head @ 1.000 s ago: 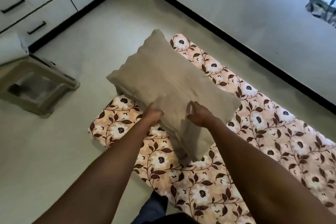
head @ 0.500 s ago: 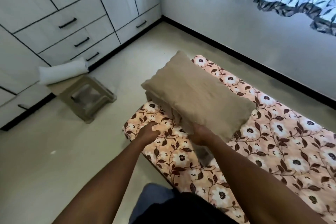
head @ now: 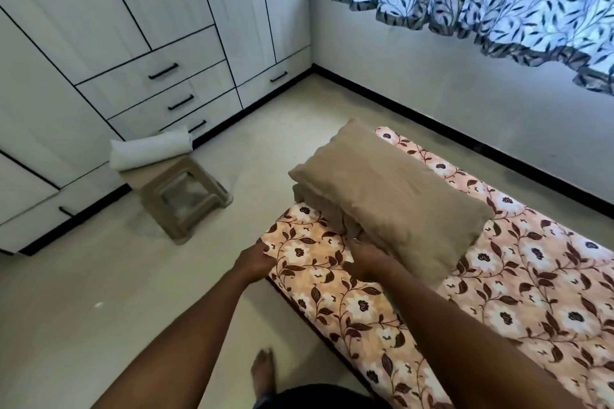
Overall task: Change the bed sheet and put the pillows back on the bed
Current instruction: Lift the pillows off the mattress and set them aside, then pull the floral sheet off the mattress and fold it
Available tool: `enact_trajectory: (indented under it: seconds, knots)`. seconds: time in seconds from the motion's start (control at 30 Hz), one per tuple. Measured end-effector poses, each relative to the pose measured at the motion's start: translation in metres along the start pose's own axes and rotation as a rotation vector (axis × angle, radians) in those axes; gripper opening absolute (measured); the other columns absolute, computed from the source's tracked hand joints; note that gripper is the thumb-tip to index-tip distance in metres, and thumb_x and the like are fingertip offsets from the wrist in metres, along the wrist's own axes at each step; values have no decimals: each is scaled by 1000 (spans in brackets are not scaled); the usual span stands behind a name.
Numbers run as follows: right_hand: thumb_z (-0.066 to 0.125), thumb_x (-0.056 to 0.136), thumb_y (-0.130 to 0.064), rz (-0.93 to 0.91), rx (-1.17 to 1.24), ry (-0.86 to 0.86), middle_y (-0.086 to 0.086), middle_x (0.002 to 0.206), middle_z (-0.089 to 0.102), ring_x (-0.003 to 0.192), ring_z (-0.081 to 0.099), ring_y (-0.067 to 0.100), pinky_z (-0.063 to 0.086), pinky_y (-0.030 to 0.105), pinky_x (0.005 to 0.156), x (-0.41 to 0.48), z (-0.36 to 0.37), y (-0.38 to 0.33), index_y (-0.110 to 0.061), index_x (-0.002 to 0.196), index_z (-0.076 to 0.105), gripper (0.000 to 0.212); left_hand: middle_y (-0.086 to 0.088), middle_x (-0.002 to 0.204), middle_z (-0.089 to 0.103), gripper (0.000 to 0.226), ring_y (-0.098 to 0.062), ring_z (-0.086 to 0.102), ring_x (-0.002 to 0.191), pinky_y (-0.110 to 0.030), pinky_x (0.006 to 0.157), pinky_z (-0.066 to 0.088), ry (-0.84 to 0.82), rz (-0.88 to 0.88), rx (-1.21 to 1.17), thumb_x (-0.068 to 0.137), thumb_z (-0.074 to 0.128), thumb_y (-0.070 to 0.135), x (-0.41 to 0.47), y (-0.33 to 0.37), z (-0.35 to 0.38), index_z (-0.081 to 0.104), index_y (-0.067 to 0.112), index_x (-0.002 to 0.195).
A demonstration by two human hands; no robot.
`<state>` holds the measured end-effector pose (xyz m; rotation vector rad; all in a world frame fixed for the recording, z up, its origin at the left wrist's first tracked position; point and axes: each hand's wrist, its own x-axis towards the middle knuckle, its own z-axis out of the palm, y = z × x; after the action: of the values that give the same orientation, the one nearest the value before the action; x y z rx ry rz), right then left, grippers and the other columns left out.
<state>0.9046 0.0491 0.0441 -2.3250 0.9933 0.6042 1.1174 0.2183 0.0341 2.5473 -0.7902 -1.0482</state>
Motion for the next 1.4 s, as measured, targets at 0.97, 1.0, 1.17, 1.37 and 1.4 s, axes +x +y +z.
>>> enact_trajectory:
  seconds: [0.97, 1.0, 1.17, 1.37, 1.4]
  knots:
    - [51, 101, -52, 29, 441, -261, -1, 170, -9, 153, -19, 34, 6, 47, 124, 344, 255, -8, -34, 159, 28, 65, -11, 91, 76, 19, -34, 69, 89, -31, 75, 47, 548, -253, -146, 79, 61, 3, 369, -195, 156, 76, 10, 87]
    - [52, 101, -52, 30, 474, -272, -3, 170, -8, 153, -19, 32, 5, 46, 124, 344, 252, -5, -35, 159, 29, 65, -11, 91, 76, 18, -34, 69, 88, -30, 73, 47, 560, -255, -160, 79, 62, 4, 368, -195, 158, 77, 10, 88]
    - [55, 100, -51, 100, 723, -264, -11, 168, 12, 156, -6, 22, 6, 43, 127, 346, 248, 9, -37, 150, 46, 53, -9, 87, 76, 16, -30, 70, 85, -23, 70, 39, 583, -259, -278, 78, 65, 4, 358, -185, 156, 78, 11, 84]
    - [24, 98, -75, 216, 1168, -322, -6, 148, 51, 134, 45, 20, 30, 53, 112, 342, 227, 25, -32, 143, 53, 69, -2, 72, 66, 15, -11, 64, 62, -27, 60, 54, -12, 33, -537, 82, 65, -13, 327, -116, 184, 71, 2, 83]
    - [20, 94, -79, 232, 1241, -315, -5, 149, 51, 134, 45, 20, 29, 55, 111, 340, 226, 30, -31, 143, 54, 76, -3, 71, 64, 14, -6, 62, 58, -24, 56, 54, -154, 88, -595, 84, 65, -15, 316, -100, 187, 68, -1, 84]
